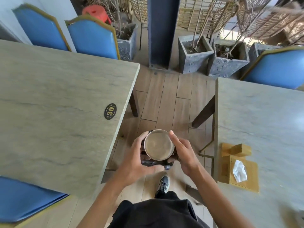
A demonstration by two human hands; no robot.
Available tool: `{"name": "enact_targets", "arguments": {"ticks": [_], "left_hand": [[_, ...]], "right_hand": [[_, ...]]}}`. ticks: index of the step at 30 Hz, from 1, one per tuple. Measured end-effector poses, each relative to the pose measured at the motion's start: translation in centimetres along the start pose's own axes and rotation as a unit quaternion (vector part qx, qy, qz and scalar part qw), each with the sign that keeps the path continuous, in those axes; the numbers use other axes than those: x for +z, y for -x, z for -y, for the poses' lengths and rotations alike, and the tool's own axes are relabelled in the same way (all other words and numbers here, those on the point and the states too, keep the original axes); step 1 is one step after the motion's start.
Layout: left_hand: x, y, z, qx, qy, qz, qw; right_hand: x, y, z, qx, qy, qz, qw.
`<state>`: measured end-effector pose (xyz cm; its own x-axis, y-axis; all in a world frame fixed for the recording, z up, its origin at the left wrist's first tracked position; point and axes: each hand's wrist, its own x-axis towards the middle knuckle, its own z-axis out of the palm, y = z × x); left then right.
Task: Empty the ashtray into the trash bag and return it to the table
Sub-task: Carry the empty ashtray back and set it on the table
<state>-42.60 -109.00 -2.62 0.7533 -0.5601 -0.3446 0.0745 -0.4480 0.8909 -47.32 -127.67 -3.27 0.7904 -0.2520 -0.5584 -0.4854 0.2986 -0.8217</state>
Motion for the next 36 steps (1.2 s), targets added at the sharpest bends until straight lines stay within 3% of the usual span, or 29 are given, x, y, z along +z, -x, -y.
{"name": "enact_targets", "arguments": {"ticks": [3,9,18,24,36], "left_hand": [[-1.6,2.5,1.3,0.097,-0.098,-0.041,0.99],[-6.9,9.3,5.2,0.104,-0.126,-0.112,0.98],[-16.6,23.1,13.7,0.085,-0.154,-0.214,0.961],[-21.3,30.9,18.6,0.027,-0.132,-0.283,0.95],[-28.5,36.8,23.3,-0.02,-0.108,-0.393,0.913]], "right_hand": [[2.8,1.9,-1.0,0.002,0.005,0.004,1.0],[11.5,5.7,-3.5,-0.011,0.05,0.07,0.996],[25.7,10.4,-10.5,-0.006,0.12,0.125,0.985],[32.8,12.6,-13.7,0.0,0.157,0.151,0.976],[43.9,10.4,-14.9,-0.044,0.284,0.211,0.934]]}}
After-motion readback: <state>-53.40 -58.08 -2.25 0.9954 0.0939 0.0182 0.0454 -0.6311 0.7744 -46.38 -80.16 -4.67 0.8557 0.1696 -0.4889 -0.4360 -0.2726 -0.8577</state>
